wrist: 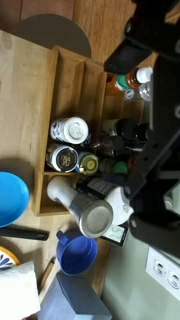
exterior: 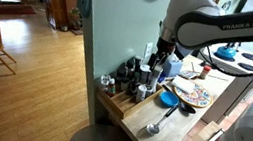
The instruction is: Lift the paper towel on the yellow chopping board, dip it in water in the blue bowl to the left, the wipe the board and the put it on the cupboard to the right
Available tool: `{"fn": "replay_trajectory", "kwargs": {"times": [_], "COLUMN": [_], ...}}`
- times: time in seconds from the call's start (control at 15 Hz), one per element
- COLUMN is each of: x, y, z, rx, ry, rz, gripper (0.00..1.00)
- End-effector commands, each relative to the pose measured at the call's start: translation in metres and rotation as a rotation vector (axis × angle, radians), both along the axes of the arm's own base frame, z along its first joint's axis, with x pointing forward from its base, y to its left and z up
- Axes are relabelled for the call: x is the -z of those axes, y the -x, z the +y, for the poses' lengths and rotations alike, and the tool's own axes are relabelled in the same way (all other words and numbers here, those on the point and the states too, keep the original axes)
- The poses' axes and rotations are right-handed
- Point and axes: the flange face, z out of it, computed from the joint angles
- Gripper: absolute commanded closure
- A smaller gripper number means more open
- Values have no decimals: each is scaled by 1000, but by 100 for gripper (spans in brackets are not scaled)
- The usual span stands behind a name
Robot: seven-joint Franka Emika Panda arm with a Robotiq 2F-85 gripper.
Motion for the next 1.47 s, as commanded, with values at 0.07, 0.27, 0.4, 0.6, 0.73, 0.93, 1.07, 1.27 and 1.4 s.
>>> {"fn": "replay_trajectory", "kwargs": {"times": [0.07,0.27,0.4,0.6,0.73,0.93,1.07,1.27,1.4], "x": [0,0,0,0,0,0,0,8,17], "y": [0,0,0,0,0,0,0,0,6], "z": [0,0,0,0,0,0,0,-19,-48], "rx": [0,0,0,0,0,0,0,28,72], "ry": [0,0,0,0,0,0,0,6,-5], "rz": [2,2,2,2,2,2,2,12,22], "gripper": [0,0,0,0,0,0,0,0,0]}}
